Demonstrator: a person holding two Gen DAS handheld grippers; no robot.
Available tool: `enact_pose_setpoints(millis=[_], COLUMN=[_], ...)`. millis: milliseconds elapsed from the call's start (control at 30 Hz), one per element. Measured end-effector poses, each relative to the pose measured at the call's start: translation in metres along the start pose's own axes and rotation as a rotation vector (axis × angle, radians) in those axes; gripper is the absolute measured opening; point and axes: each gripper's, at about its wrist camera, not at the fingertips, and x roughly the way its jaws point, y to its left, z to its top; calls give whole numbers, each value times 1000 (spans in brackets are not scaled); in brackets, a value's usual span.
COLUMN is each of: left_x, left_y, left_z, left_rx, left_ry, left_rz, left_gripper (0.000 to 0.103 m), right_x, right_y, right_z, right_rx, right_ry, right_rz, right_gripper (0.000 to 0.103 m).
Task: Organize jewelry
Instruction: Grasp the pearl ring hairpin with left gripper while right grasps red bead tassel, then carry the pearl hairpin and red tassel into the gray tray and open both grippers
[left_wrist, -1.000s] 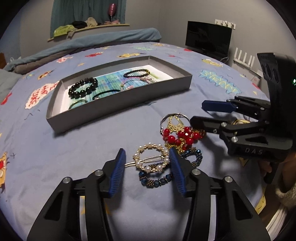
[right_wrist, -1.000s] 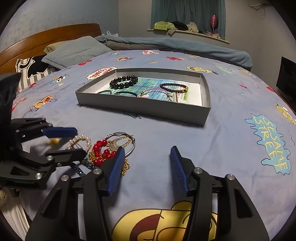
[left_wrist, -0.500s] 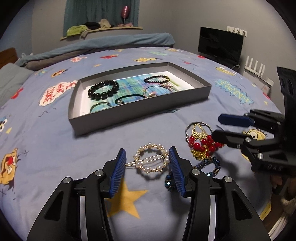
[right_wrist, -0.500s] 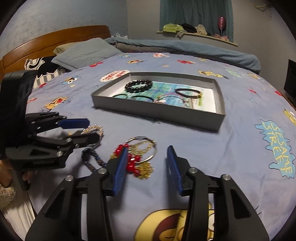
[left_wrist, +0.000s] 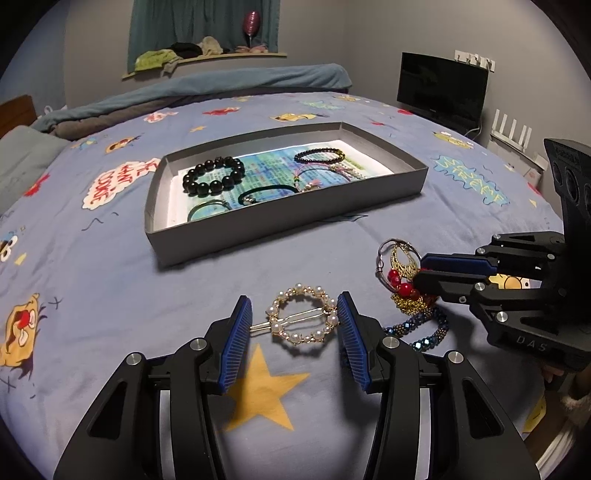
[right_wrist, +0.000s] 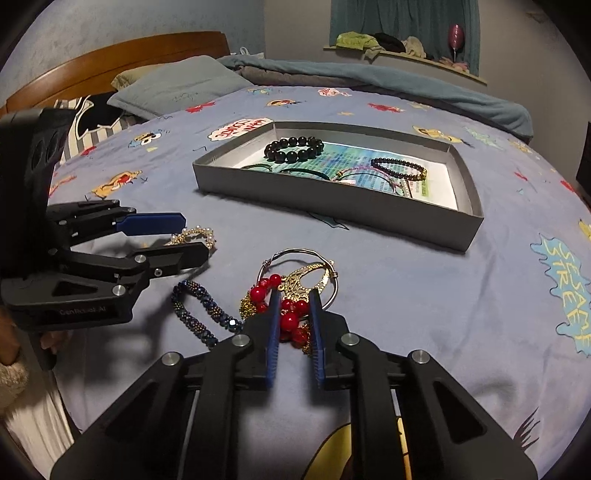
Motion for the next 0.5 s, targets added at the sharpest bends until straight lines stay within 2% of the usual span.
enact_pose_setpoints(millis=[133, 367, 500], left_x=[-2, -4, -12], left_y=[2, 3, 4], left_z=[1, 3, 12], left_rx=[-1, -4, -10], left_ry=[-7, -15, -40], left_rz=[2, 2, -7], left_gripper=[50, 50, 50], right_x=[-8, -41, -57], right_y=[-2, -13, -18], right_z=[2, 14, 22], right_rx=[13, 53, 68], right_ry=[-33, -170, -220], right_rz=[-4, 23, 27], right_gripper=[13, 13, 13])
